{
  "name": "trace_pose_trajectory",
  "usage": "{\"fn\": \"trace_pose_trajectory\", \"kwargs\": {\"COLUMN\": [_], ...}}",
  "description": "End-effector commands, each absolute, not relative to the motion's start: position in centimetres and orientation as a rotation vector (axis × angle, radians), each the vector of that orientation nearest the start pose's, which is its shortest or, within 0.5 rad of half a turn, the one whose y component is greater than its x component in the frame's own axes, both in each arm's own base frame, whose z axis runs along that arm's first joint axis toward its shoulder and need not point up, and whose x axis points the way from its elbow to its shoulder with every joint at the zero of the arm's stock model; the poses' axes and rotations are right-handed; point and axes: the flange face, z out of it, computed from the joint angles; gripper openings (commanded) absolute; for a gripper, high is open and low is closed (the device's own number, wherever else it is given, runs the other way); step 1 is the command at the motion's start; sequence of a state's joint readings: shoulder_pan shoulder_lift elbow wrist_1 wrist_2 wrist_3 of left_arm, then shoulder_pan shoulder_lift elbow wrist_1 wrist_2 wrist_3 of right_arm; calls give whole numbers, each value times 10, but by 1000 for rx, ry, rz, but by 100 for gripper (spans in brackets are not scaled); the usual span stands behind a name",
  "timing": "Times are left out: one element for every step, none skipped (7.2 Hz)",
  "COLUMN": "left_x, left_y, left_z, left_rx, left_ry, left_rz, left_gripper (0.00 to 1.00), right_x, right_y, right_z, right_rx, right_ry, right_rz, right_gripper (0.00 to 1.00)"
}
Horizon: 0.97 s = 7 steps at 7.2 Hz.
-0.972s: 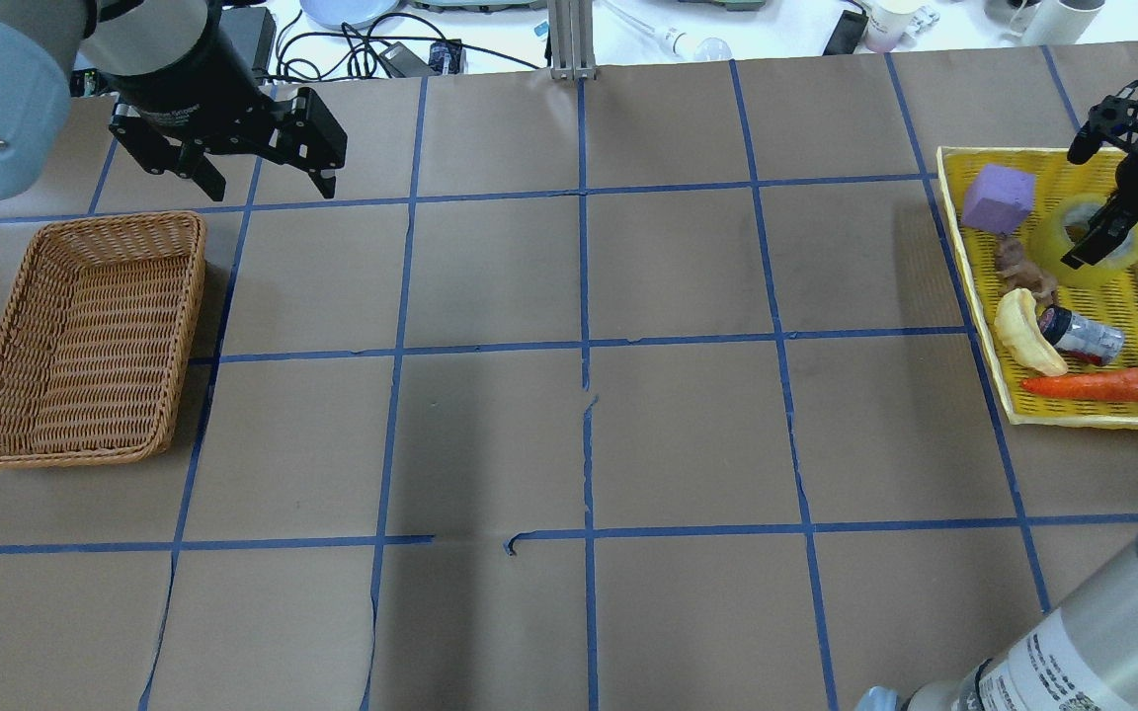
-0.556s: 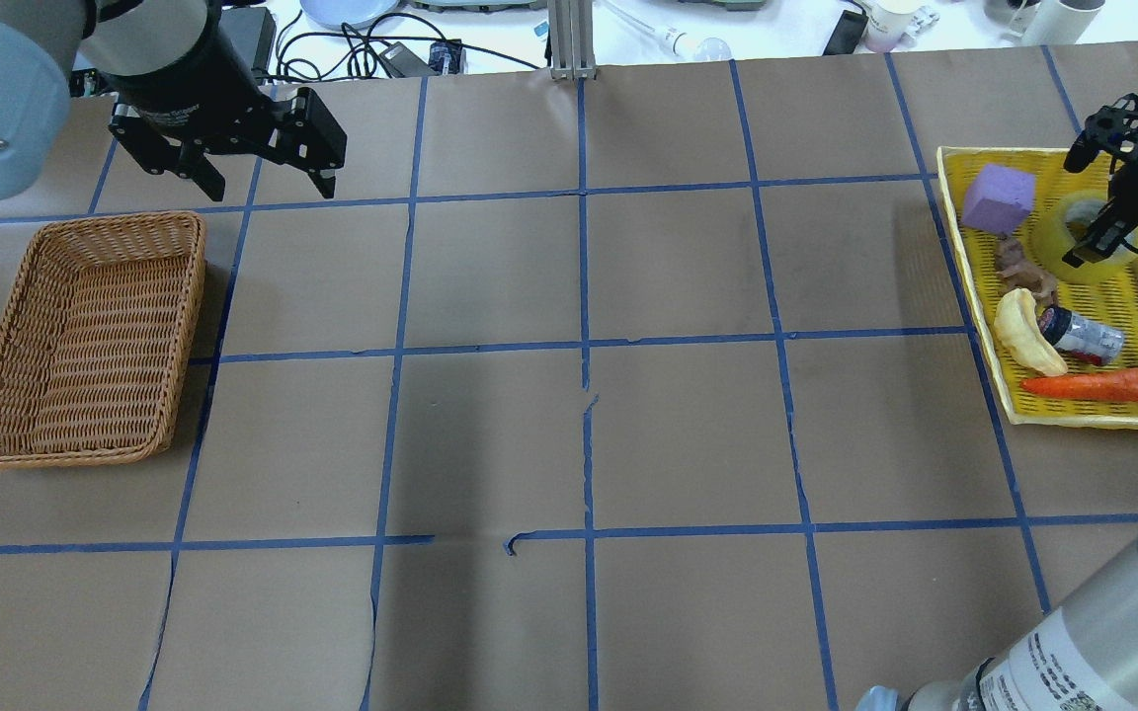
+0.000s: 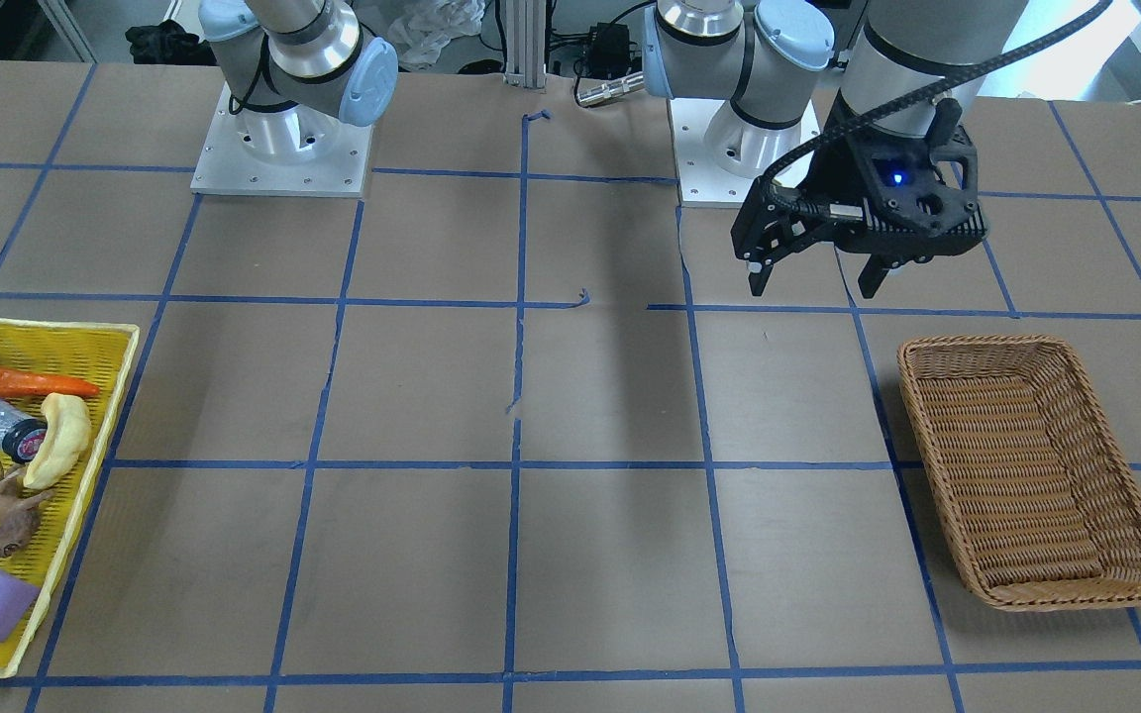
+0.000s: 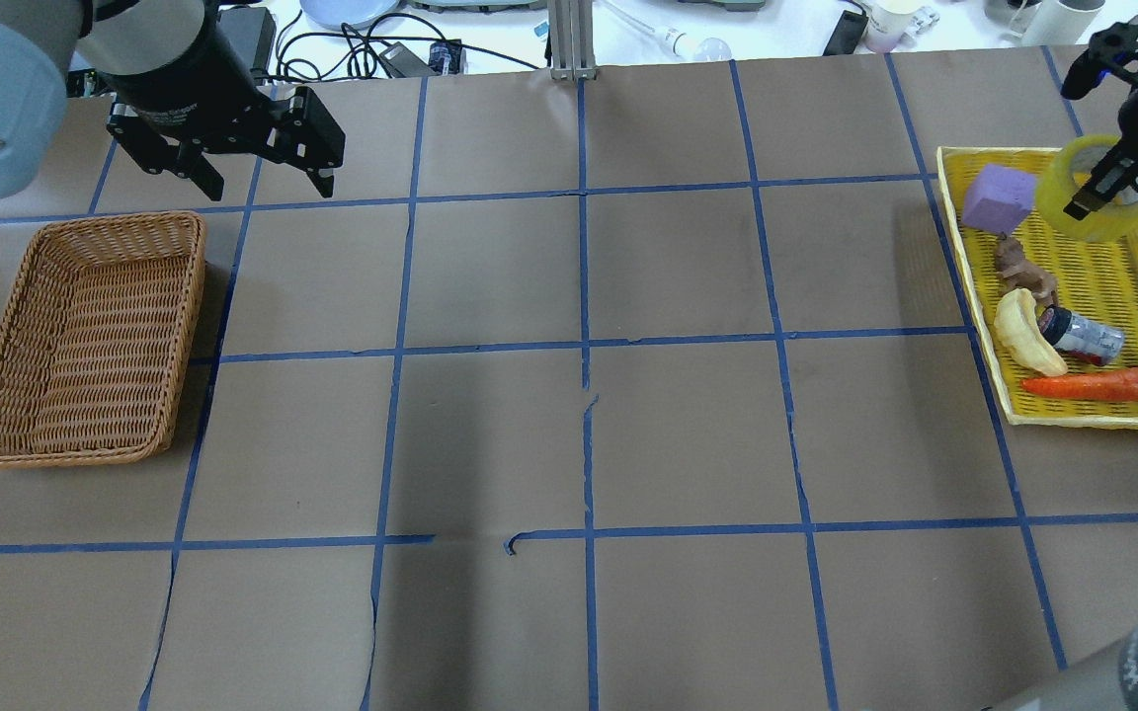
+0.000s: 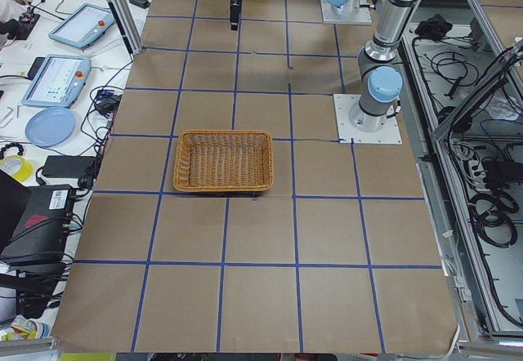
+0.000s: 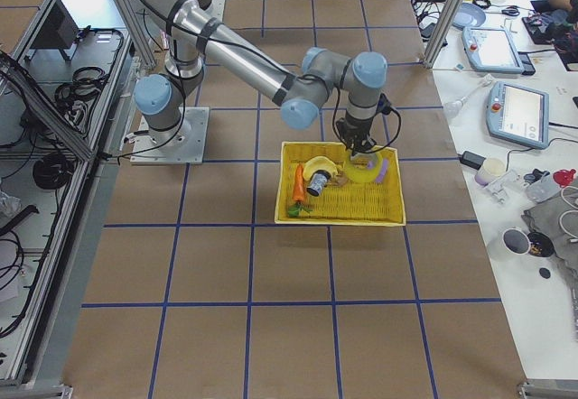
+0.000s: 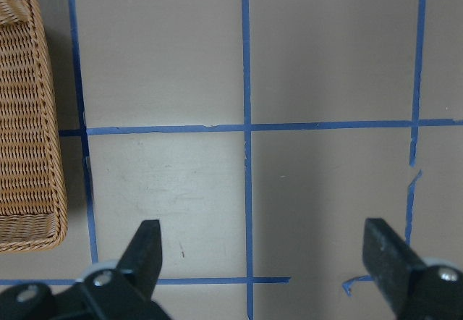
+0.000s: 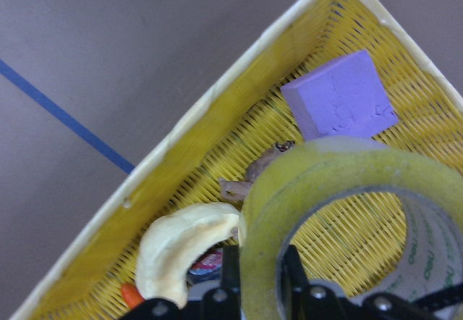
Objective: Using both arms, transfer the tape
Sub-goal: 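Grasp the tape roll with the right gripper and carry it to the table center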
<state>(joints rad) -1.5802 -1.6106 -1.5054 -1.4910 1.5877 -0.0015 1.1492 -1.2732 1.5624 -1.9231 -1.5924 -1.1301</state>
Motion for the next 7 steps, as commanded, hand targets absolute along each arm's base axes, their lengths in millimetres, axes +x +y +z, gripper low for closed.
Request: {"fn": "trace_pose_trajectory", "kwargs": {"left_x": [-135,-135,-134,-133,-133,-133,-132], "left_y": [-518,-518,-518,-518,-518,-518,-518], "left_z": [509,509,509,509,509,510,510], "left_rx": [6,6,8,6,6,6,8], "left_ry": [3121,3121,3121,3120,3120,3120,3120], "left_rz": [-165,-165,-165,-165,-165,-168,-168], "left_gripper": [100,100,100,100,100,100,100], "right_x": [1,80,141,226,286,334,355], "right_y": [-606,-607,-613,-607,-602,-595,-611], "right_z": [389,385,372,356,338,309,276], "right_rx": [-902,-684,-432,-299,-132,-72,-23], "right_ry": [3065,3093,3129,3130,3119,3093,3030], "right_rz": [-81,-111,-133,-143,-181,-194,-268], "right_gripper": [0,0,0,0,0,0,0]}}
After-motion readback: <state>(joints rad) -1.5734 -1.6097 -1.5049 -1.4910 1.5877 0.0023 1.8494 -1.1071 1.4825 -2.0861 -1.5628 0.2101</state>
